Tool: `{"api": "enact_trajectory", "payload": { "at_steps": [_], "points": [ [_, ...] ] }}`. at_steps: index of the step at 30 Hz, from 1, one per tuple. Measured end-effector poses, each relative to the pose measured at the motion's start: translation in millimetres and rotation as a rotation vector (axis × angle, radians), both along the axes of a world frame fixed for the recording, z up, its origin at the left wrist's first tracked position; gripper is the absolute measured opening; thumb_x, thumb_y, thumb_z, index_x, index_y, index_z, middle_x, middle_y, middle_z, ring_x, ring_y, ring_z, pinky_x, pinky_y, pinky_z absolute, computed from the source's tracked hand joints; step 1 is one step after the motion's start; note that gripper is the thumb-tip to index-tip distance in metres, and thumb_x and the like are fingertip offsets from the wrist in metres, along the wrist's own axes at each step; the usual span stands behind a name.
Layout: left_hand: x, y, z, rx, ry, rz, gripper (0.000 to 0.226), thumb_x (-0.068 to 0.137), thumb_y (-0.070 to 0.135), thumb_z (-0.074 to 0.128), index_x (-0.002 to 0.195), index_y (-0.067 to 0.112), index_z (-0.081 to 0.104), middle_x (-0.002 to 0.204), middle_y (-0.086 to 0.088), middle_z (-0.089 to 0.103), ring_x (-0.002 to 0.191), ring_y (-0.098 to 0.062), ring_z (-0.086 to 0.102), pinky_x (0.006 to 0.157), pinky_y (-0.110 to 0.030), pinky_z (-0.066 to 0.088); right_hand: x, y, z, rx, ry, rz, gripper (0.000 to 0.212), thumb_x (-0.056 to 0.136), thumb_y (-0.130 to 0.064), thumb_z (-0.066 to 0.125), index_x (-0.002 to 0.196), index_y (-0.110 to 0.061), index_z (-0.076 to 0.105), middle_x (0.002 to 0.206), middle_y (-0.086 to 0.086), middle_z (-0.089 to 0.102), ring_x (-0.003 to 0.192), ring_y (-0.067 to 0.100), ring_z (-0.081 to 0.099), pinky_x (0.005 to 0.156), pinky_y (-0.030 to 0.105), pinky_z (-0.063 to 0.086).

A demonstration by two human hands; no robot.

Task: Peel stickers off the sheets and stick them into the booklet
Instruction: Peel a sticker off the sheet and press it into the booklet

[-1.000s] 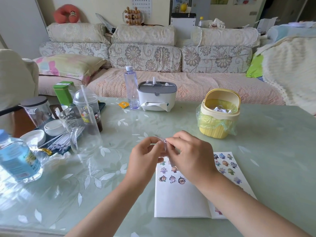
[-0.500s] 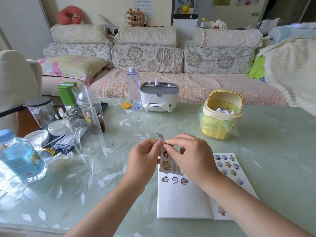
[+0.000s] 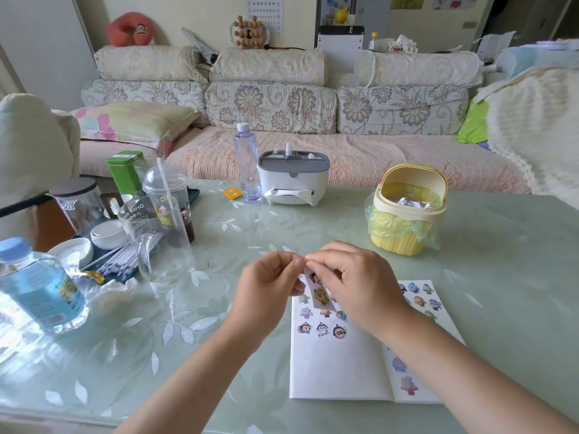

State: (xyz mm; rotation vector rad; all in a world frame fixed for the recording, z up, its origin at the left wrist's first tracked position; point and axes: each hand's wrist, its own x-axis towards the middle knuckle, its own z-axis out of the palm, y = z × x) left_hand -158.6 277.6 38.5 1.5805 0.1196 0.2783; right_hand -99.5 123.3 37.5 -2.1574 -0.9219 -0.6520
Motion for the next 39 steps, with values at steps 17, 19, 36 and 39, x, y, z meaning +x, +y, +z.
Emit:
{"api": "enact_trajectory", "payload": {
  "at_steps": [17,19,36,39],
  "points": [
    [0,-17,-9,-0.096,0.083,0.083,0.014,0.094,0.004,0.060,0.096,0.013,0.070,0.081,-0.006,0.076,0.071,-0.014,0.067,0.069,-0.028,0.054,-5,14,-10,-0.290,-0.458,-0.384,0.026,0.092,-0.028,0.061,0.068,-0.021,0.062,0.060,-0.004,0.053,0.047,0.019,0.055,0.040,0.027,0.031],
    [2,-18,-8,-0.146,0.103,0.098,0.015,0.093,0.004,0.060,0.100,0.012,0.070,0.084,-0.014,0.074,0.072,-0.017,0.064,0.071,-0.030,0.052,-6,15,-11,-0.320,-0.488,-0.397,0.024,0.090,-0.026,0.068,0.068,-0.020,0.060,0.060,-0.003,0.051,0.046,0.019,0.054,0.041,0.027,0.029],
    [-1,14,6,0.147,0.132,-0.045,0.031,0.097,0.008,0.055,0.083,0.029,0.073,0.073,0.009,0.070,0.067,-0.009,0.063,0.063,-0.014,0.045,9,-10,15,0.127,0.628,0.001,0.011,0.092,-0.029,0.070,0.103,-0.027,0.072,0.083,-0.014,0.066,0.054,-0.004,0.051,0.067,0.021,0.044],
    [-1,23,4,0.384,0.003,0.086,0.026,0.095,0.014,0.059,0.091,0.037,0.070,0.076,0.008,0.068,0.068,-0.008,0.060,0.062,-0.018,0.044,8,-12,21,0.065,0.812,0.044,0.020,0.089,-0.025,0.074,0.075,-0.011,0.069,0.059,-0.003,0.056,0.044,0.006,0.044,0.051,0.021,0.039]
  ]
}}
